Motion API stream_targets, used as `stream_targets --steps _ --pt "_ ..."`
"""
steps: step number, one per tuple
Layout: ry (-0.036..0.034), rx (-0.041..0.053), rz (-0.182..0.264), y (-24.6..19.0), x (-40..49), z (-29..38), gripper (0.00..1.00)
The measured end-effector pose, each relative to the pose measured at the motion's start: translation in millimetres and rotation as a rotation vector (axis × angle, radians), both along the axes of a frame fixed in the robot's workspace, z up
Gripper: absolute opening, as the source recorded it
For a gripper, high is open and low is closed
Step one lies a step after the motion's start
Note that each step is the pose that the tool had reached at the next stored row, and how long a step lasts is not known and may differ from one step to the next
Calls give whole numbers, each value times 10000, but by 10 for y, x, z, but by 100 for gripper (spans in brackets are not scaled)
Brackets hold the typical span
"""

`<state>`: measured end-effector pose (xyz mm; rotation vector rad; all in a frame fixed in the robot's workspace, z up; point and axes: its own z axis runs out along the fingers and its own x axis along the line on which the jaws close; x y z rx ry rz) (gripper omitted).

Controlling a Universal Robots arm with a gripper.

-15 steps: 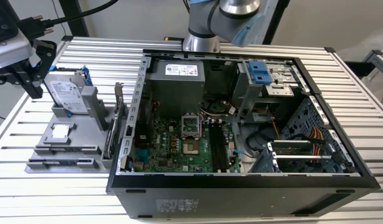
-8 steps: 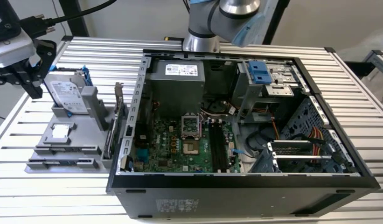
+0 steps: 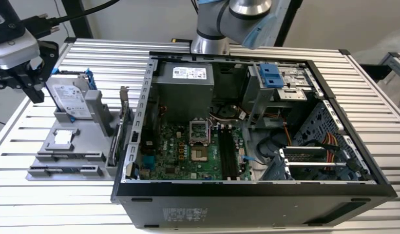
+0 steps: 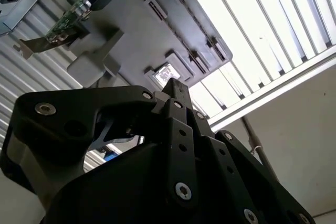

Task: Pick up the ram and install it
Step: 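Pick up the ram and move it above insertion slot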

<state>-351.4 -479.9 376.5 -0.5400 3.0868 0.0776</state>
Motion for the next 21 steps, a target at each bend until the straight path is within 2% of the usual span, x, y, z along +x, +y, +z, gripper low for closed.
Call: stream_targets --steps 21 --pt "0 0 1184 0 0 0 0"
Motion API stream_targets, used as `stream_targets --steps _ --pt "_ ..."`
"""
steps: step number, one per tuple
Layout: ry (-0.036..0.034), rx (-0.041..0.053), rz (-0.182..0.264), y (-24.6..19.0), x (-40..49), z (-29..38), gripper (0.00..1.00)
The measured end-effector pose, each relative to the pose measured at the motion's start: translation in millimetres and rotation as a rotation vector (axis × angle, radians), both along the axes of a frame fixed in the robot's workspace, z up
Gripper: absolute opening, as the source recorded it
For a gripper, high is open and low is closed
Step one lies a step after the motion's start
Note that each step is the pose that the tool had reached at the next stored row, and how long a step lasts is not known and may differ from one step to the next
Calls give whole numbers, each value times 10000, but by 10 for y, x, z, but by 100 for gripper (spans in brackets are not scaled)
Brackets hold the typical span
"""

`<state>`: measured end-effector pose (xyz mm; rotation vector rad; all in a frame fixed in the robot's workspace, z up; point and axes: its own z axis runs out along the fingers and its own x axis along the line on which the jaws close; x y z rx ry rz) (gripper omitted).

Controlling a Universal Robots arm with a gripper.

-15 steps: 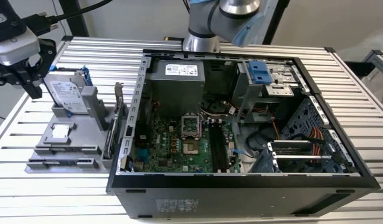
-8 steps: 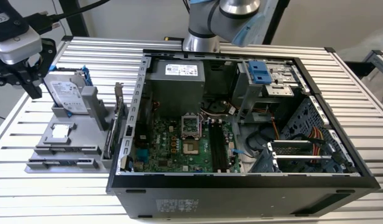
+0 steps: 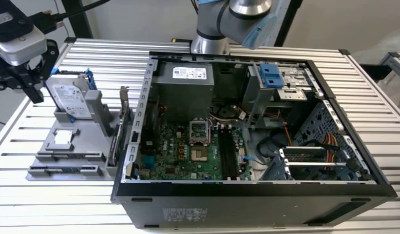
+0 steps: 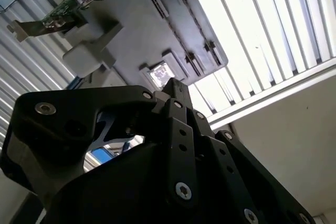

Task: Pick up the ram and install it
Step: 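Pick up the ram and move it above insertion slot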

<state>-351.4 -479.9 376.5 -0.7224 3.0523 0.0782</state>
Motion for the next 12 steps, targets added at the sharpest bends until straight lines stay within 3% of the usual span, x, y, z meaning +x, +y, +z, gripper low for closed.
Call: stream_targets --steps 5,6,12 --pt "0 0 411 0 0 0 0" --pt "0 0 669 0 0 0 0" --pt "0 0 987 0 0 0 0"
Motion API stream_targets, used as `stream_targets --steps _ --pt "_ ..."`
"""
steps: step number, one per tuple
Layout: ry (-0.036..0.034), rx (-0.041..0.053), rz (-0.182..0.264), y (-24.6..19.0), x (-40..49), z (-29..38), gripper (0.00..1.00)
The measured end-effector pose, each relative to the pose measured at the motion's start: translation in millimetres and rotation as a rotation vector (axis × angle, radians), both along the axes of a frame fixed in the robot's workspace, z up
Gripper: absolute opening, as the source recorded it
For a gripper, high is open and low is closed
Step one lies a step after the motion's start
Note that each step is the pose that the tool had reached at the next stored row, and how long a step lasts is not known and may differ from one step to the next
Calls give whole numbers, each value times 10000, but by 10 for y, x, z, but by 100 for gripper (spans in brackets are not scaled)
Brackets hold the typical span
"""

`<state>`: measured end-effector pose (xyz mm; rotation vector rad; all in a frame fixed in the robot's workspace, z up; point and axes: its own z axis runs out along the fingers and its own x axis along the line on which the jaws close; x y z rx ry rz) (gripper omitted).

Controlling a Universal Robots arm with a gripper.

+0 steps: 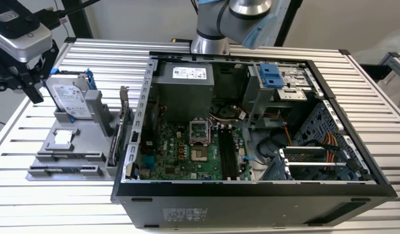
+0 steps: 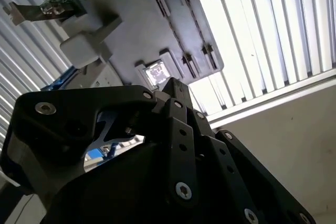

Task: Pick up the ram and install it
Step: 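Pick up the ram and move it above insertion slot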

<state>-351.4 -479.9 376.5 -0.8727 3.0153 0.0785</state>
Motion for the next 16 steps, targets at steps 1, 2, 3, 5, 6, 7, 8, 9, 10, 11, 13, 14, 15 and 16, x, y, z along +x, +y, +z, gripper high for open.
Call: stream_targets --steps 1,2,3,5,6,7,8,9,10,11,13,14,15,16 --pt "1 -1 40 0 0 0 0" --pt "1 -1 75 -1 0 1 0" --pt "1 -1 114 -1 0 1 0" --pt "1 -1 197 -1 0 0 0" --pt "1 -1 240 -1 0 0 0" --pt "1 0 280 -1 0 0 0" --pt "1 0 319 -1 0 0 0" --pt "0 0 370 -1 0 0 0" --pt "0 0 419 -1 0 0 0" --pt "0 0 475 -1 0 -1 0" --pt "0 0 605 -1 0 0 0" --pt "0 0 673 -1 0 0 0" --pt "0 0 752 -1 0 0 0" --pt "0 -1 824 -1 0 0 0"
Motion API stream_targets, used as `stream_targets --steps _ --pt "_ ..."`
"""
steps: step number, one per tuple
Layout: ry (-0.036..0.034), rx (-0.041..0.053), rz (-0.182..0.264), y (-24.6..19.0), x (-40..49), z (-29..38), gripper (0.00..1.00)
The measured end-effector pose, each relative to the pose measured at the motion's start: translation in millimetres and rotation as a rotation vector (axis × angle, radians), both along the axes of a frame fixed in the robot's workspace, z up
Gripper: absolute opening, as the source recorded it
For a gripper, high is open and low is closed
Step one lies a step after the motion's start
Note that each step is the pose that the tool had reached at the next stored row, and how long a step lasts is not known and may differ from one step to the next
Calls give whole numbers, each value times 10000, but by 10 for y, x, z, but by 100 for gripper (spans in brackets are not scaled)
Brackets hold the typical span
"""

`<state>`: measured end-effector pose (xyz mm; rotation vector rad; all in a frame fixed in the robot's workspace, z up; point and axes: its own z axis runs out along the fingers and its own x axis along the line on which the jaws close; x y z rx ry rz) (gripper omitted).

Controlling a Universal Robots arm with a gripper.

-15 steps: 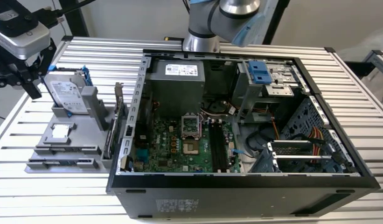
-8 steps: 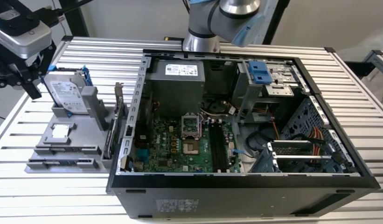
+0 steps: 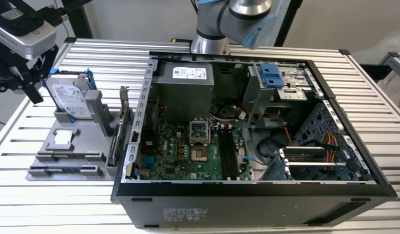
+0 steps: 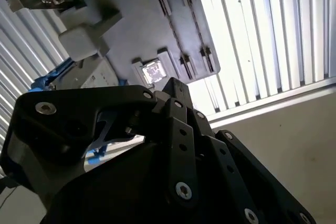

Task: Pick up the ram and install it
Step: 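Pick up the ram and move it above insertion slot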

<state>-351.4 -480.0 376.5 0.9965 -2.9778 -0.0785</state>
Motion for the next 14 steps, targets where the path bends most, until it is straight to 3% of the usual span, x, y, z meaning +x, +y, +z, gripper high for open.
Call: stream_targets --steps 14 --pt "1 0 999 0 0 0 0"
